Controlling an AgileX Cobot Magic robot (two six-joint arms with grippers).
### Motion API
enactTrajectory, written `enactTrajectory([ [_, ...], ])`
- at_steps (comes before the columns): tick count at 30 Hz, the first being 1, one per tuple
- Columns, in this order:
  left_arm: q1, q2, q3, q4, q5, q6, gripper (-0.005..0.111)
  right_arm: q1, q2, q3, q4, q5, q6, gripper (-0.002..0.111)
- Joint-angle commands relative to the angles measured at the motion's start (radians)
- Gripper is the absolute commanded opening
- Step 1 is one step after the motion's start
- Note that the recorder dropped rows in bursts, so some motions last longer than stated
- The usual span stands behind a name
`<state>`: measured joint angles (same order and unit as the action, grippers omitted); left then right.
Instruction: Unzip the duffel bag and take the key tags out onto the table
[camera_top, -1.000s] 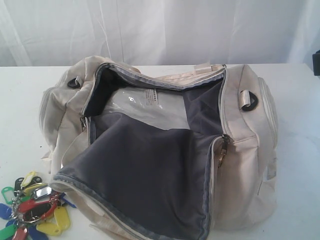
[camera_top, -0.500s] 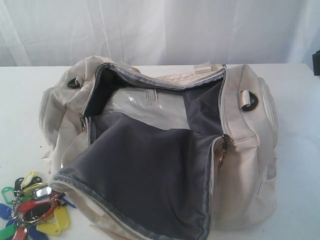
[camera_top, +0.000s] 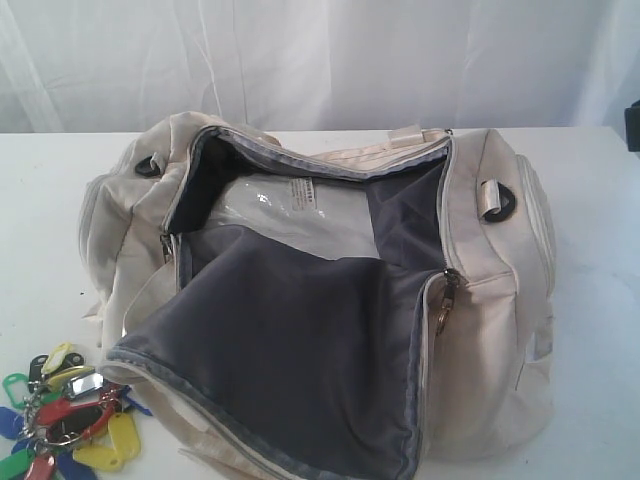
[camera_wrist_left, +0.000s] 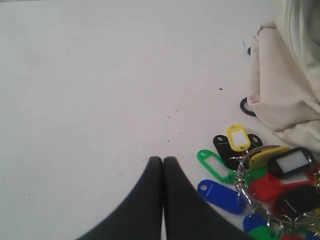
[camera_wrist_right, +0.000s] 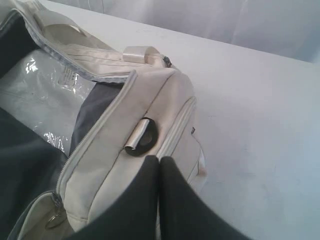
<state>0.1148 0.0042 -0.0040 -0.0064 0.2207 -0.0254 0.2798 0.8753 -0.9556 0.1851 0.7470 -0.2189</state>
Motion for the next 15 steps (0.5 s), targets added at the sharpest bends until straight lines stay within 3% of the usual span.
enactTrajectory([
  [1,0.012,-0.004,0.004,0.001,-0.001,-0.032,0.0,-0.001,-0.002,0.003,0.001,-0.012,-0.005,0.0],
  [10,0.012,-0.004,0.004,0.015,0.001,-0.071,0.0,-0.001,-0.002,0.003,0.001,-0.012,-0.005,0.0],
  [15,-0.047,-0.004,0.004,0.022,0.001,-0.075,0.0,-0.001,-0.002,0.003,0.001,-0.012,-0.005,0.0],
])
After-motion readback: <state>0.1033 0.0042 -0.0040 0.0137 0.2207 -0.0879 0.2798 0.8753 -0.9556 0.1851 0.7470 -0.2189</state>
